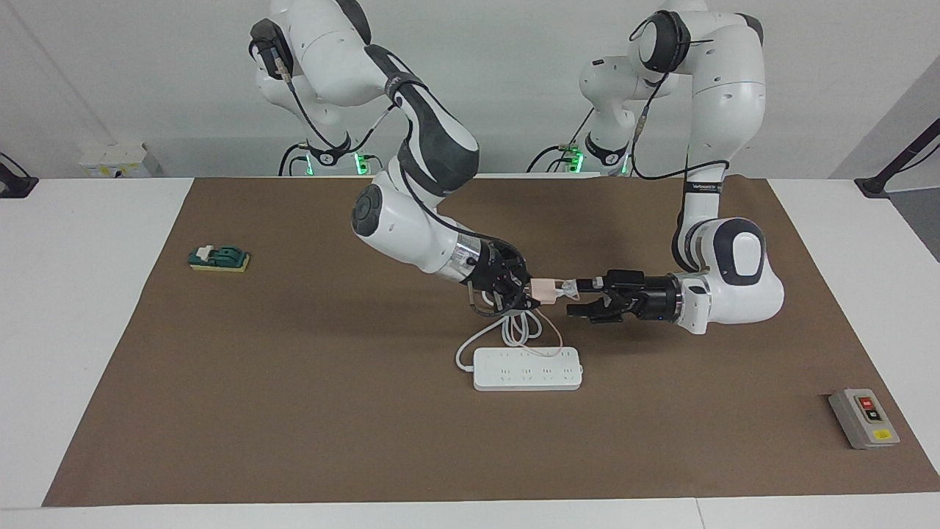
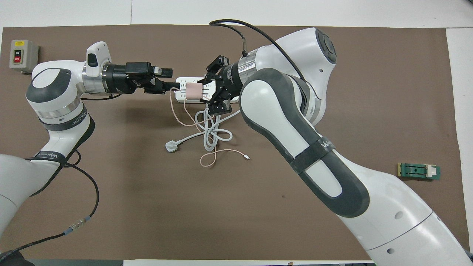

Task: Plug charger into power strip
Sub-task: 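Close the left gripper on the pink charger beside the right gripper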

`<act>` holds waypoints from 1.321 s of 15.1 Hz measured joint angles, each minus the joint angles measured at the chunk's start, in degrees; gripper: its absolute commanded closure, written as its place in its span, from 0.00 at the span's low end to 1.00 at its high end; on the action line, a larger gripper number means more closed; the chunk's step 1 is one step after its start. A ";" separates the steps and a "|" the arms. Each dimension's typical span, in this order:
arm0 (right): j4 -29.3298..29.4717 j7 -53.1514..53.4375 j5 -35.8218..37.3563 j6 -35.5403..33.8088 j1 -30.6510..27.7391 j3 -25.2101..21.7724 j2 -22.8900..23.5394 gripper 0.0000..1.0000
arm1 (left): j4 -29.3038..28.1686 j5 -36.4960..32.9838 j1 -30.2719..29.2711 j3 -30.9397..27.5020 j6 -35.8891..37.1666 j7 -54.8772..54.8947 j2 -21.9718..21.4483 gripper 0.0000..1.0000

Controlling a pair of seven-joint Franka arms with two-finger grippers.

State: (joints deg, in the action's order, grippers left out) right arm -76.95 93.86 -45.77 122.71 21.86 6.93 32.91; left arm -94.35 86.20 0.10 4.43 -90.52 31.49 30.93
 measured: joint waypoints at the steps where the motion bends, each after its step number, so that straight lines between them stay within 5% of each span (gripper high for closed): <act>1: 0.00 0.00 0.00 0.00 0.00 0.00 0.00 1.00 | -0.36 -0.02 0.02 0.04 -0.83 -0.31 -0.30 0.00; 20: 0.00 0.00 -0.02 0.00 0.01 0.00 0.00 1.00 | -2.96 -0.02 3.49 0.55 -3.00 -0.40 -1.13 0.04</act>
State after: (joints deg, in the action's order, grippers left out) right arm -76.95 93.86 -45.79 122.71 21.87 6.93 32.91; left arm -97.31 86.18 3.59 4.99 -93.51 31.09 29.79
